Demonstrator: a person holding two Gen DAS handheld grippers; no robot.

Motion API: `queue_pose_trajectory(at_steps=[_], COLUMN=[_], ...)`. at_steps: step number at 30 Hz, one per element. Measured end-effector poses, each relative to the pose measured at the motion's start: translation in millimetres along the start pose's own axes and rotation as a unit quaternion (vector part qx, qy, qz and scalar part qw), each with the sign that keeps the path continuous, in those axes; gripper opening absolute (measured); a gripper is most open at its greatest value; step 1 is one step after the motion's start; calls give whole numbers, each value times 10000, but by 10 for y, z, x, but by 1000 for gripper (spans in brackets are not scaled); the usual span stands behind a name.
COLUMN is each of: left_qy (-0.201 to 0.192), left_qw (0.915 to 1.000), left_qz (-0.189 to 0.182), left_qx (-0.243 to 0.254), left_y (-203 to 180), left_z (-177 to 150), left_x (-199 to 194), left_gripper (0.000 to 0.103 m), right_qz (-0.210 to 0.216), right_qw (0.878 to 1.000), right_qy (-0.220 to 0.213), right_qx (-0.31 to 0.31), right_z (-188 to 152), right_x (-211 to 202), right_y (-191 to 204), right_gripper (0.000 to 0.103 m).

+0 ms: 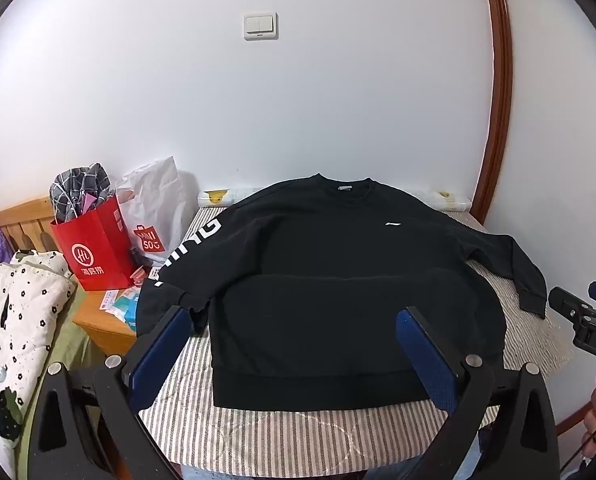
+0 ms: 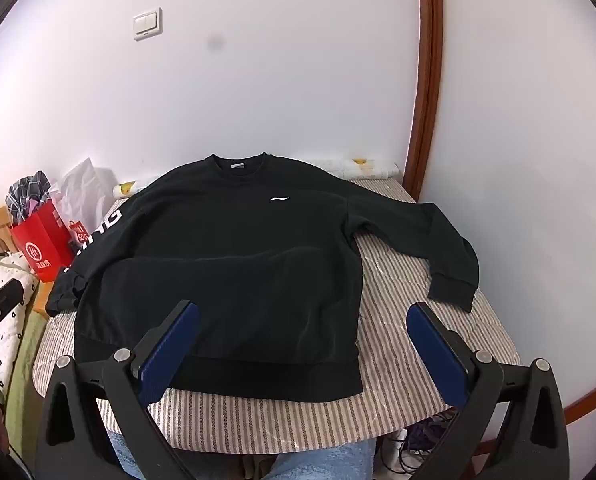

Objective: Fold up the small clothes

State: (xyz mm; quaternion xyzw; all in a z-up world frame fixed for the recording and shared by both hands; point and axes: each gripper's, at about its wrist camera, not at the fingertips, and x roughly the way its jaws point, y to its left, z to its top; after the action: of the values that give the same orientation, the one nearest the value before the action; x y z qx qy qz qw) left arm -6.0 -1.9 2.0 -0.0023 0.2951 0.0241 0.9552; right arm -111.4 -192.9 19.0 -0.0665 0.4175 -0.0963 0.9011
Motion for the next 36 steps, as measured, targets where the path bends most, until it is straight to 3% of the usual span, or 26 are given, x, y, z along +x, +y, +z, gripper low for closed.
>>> queue_pose_trajectory(at_steps=[36], left_qy=[68], left_qw=[9998], left_qz=[-97], left_qx=[-149], left_y=[37], left_z=[-42], left_x=[-25], left_gripper=[103], right_qz=[155], right_qw=[9997], right_qy=[-201], right_qx=[-36], right_z=[-53], right_x=[-226], right_y=[38], right_gripper=[102])
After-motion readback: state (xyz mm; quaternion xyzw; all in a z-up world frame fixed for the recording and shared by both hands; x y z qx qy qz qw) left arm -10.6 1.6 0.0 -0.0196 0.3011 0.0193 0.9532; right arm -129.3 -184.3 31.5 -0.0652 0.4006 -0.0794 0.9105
